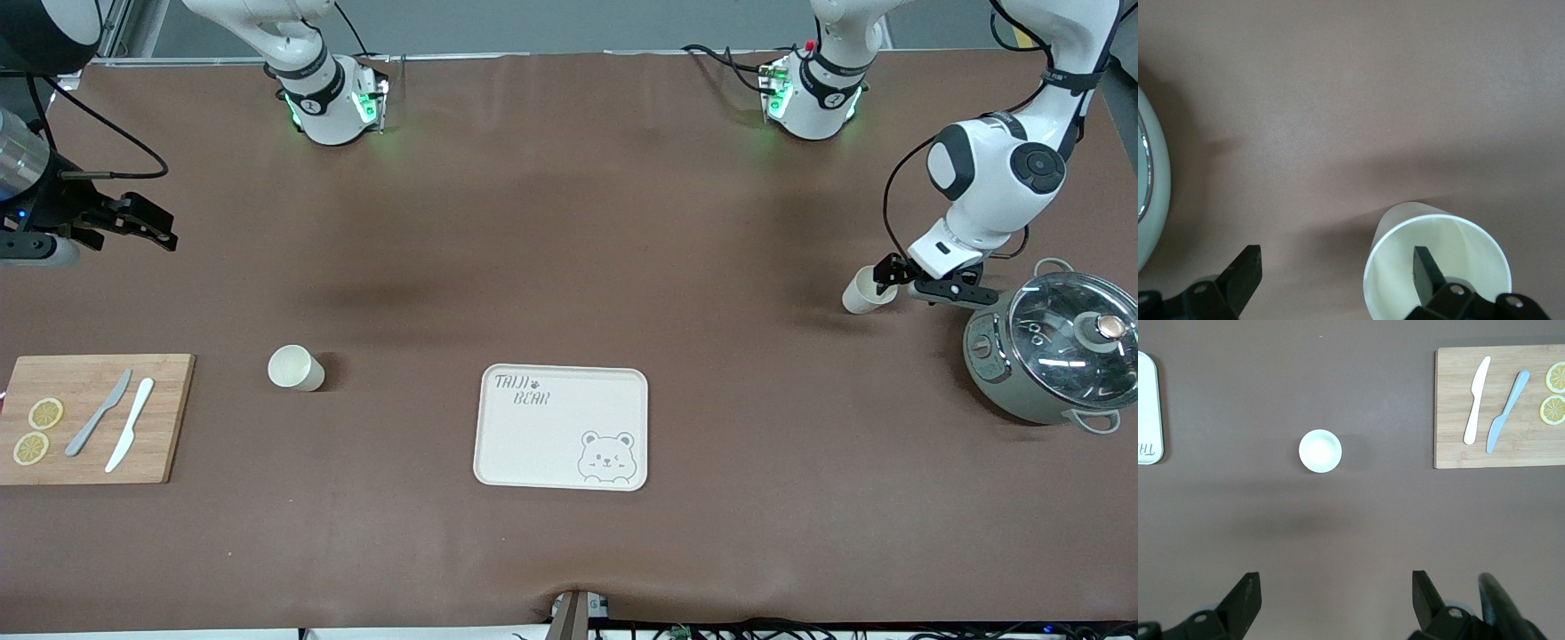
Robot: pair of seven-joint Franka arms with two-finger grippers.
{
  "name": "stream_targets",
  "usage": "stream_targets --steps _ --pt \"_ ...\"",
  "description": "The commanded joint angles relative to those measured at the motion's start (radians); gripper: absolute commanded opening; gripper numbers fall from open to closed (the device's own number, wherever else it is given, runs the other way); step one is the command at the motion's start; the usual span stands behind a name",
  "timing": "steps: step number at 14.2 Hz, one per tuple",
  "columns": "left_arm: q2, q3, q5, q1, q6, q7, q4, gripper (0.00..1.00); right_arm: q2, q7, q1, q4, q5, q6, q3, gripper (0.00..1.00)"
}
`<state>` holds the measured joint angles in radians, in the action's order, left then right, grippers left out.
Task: Place white IKEA cup upright on tray with both arms
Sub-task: 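Close the left gripper around the white cup's body, then lift the cup with the left gripper while the right gripper reaches the other cup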
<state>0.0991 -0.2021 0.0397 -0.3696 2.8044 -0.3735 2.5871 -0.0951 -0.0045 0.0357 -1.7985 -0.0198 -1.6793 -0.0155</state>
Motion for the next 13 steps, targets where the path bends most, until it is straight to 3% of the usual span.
stream_targets --steps 1,11,12,13 --pt "-0.001 -0.011 -0.003 -0.009 0.017 -0.016 0.004 1.0 0.008 -0.002 0.007 0.01 -0.006 0.004 -0.008 1.0" --pt "0.021 -0.019 -0.008 -0.005 0.026 -0.015 0.002 1.0 0.103 -0.003 0.016 -0.001 -0.009 -0.089 -0.004 1.0" --pt "0.024 -0.025 -0.011 -0.005 0.027 -0.005 0.002 0.96 0.119 -0.003 0.016 -0.002 -0.009 -0.111 -0.004 1.0" --pt "0.024 -0.033 -0.017 -0.003 0.027 0.004 0.004 0.63 0.139 -0.003 0.018 -0.004 -0.009 -0.134 -0.004 1.0"
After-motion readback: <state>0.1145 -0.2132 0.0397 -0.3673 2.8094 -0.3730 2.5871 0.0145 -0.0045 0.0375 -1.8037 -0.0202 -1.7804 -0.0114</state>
